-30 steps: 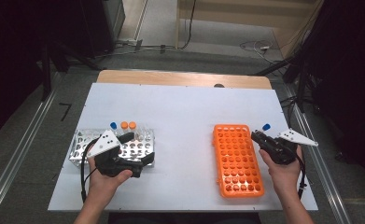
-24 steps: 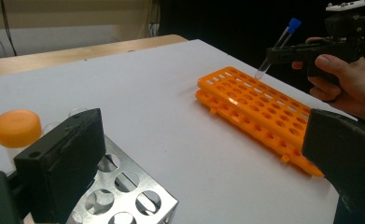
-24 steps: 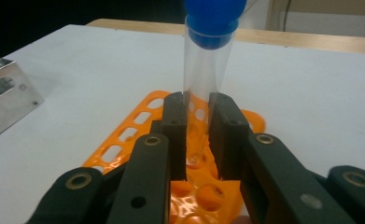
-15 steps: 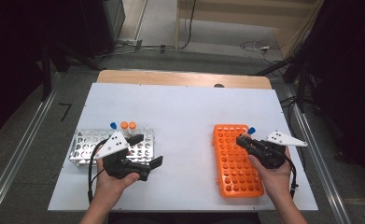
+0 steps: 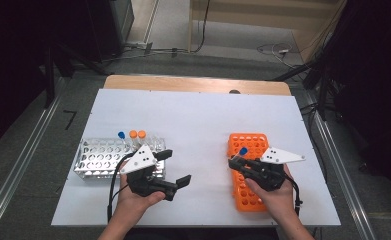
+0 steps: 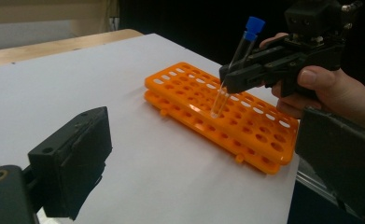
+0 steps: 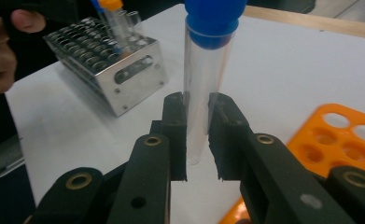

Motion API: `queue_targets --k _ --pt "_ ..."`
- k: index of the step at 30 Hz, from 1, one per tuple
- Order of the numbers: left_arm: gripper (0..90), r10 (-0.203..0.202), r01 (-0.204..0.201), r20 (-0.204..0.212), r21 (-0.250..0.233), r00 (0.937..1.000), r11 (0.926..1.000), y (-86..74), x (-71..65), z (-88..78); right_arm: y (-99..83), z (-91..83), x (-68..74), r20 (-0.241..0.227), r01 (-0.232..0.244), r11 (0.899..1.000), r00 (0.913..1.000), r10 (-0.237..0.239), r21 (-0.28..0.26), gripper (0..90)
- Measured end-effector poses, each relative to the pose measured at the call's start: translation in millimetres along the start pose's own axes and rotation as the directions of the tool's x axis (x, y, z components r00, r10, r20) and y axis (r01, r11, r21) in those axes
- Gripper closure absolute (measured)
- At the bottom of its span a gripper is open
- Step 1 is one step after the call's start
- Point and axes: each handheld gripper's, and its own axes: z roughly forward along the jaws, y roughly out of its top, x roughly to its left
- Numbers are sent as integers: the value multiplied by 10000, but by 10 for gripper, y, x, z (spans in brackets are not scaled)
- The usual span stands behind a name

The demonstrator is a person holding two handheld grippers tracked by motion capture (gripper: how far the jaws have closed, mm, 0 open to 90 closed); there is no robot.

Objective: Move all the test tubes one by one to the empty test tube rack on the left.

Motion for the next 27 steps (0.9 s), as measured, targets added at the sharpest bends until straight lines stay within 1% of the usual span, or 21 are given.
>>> queue_targets --k 3,5,9,12,15,17,21,23,27 --pt "60 77 -78 166 26 9998 10000 9 -56 55 15 54 118 -326 234 9996 9992 -228 172 751" --pt "86 136 -136 329 25 9994 9999 17 -87 83 21 93 193 -557 396 9989 9977 -381 268 751" --pt "163 217 -219 603 21 9979 9998 30 -141 131 23 167 329 -933 681 9963 9936 -630 519 752" --pt "251 276 -284 849 83 9960 9996 31 -180 167 19 215 411 -1130 854 9941 9906 -774 675 752" --pt "353 380 -405 977 244 9945 9989 26 -214 219 16 252 480 -1338 1024 9917 9868 -914 779 752" --pt "391 395 -427 1133 261 9928 9987 22 -232 245 15 273 521 -1462 1114 9905 9843 -987 808 752" --pt "473 457 -501 1282 310 9907 9983 19 -261 284 11 303 589 -1632 1285 9875 9802 -1125 909 752" --pt "512 506 -566 1294 426 9903 9975 18 -276 302 9 313 614 -1708 1353 9864 9782 -1179 937 752" --pt "604 586 -673 1449 559 9877 9962 7 -304 345 11 320 655 -1863 1415 9853 9749 -1219 959 752"
